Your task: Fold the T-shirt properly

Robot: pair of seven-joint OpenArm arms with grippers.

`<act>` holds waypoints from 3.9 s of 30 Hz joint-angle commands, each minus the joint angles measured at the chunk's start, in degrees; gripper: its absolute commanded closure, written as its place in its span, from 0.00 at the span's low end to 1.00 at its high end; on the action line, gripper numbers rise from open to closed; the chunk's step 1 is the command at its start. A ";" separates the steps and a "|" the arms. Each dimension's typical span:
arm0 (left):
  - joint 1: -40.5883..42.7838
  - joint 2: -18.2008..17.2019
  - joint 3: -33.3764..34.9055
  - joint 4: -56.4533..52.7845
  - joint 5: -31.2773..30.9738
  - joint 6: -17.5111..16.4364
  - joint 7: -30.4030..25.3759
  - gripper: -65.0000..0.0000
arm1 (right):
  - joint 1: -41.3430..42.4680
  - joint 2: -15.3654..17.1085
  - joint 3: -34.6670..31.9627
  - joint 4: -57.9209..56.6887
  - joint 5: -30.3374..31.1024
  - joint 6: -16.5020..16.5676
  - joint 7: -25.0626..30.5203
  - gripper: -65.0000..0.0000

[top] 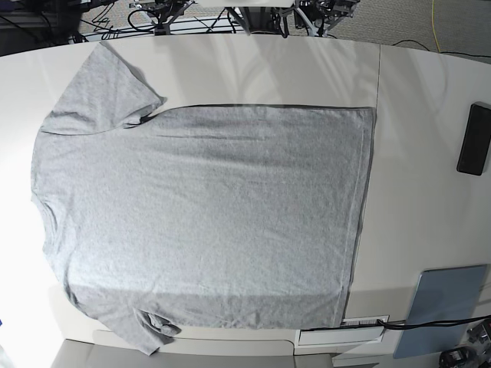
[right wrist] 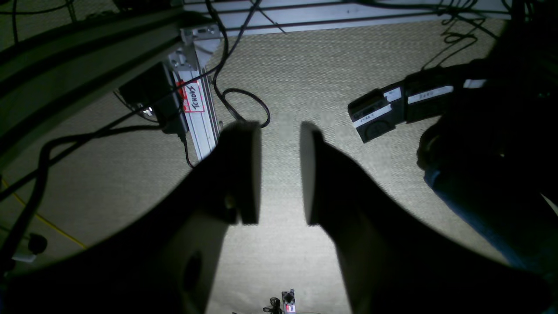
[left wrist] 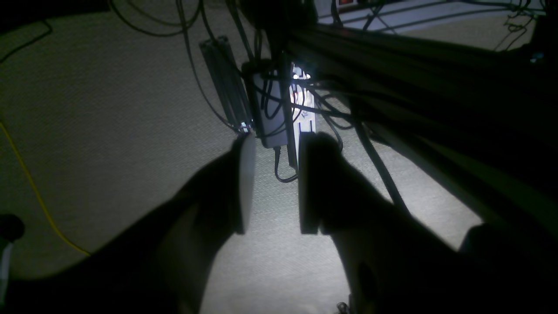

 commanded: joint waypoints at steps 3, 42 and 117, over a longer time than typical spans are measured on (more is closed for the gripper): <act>3.23 -0.20 -0.09 4.02 -0.02 -0.42 -0.31 0.72 | -1.29 0.33 0.11 0.26 -2.32 -0.17 1.11 0.75; 50.60 -26.01 -0.13 84.56 -15.54 1.49 22.53 0.72 | -59.23 28.76 1.97 89.92 4.09 -0.02 -19.82 0.75; 8.90 -37.73 20.61 76.89 14.40 -15.65 14.78 1.00 | -53.99 42.10 18.49 105.26 -21.62 14.91 -24.33 0.48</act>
